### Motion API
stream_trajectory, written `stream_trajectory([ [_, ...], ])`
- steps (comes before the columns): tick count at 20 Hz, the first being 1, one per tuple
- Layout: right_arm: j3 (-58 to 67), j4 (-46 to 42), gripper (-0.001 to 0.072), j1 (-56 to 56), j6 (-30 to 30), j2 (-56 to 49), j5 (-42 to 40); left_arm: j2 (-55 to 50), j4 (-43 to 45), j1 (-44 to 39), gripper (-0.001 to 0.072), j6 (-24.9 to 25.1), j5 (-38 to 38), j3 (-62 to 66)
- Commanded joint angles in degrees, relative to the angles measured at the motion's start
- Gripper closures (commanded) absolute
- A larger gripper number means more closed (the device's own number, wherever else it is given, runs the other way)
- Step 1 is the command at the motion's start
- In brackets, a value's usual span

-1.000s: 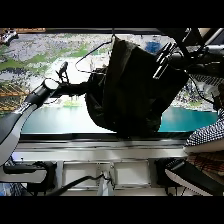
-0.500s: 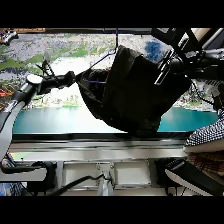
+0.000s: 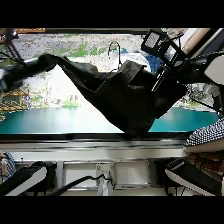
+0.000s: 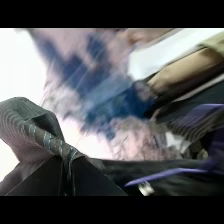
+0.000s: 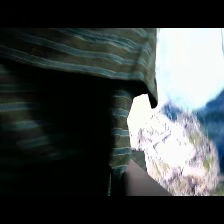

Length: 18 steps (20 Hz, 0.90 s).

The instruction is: Fold the clothes and pants, and hang the long-sleeved shirts on hangers.

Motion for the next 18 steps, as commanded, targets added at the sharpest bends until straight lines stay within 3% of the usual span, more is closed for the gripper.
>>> stream_trajectory([
  [1,-2.7,-7.5,0.0686,0.0,4.5,-0.1,-2.8,7.1,-0.1,0.6,0.0687,1.9,-0.3,0.1],
  [4,-2.7,-11.4,0.0686,0.0,7.9,0.7,-6.0,8.0,-0.2,0.6,0.0687,1.6,-1.5,0.1],
  [7,-2.7,-15.5,0.0686,0.0,13.2,1.4,-9.7,8.9,-3.8,-0.4,0.0687,1.6,-9.5,0.0],
  [10,-2.7,-17.6,0.0686,0.0,17.9,2.5,-15.3,10.0,-5.6,-5.6,0.0686,1.7,-17.3,0.0],
  [13,-1.7,-17.7,0.0686,0.0,20.3,4.2,-21.3,9.9,-5.5,-13.4,0.0681,5.2,-20.5,-0.2],
  [14,-1.0,-18.1,0.0686,0.0,20.3,4.5,-22.6,9.8,-5.0,-16.0,0.065,7.7,-20.2,-0.6],
  [16,1.1,-21.3,0.0685,0.0,20.3,4.5,-23.4,9.3,-0.4,-20.3,0.0321,8.7,-18.6,-0.8],
  [18,2.4,-26.9,0.0685,0.0,22.0,4.5,-24.2,8.7,7.4,-24.7,0.032,5.5,-15.9,-1.0],
])
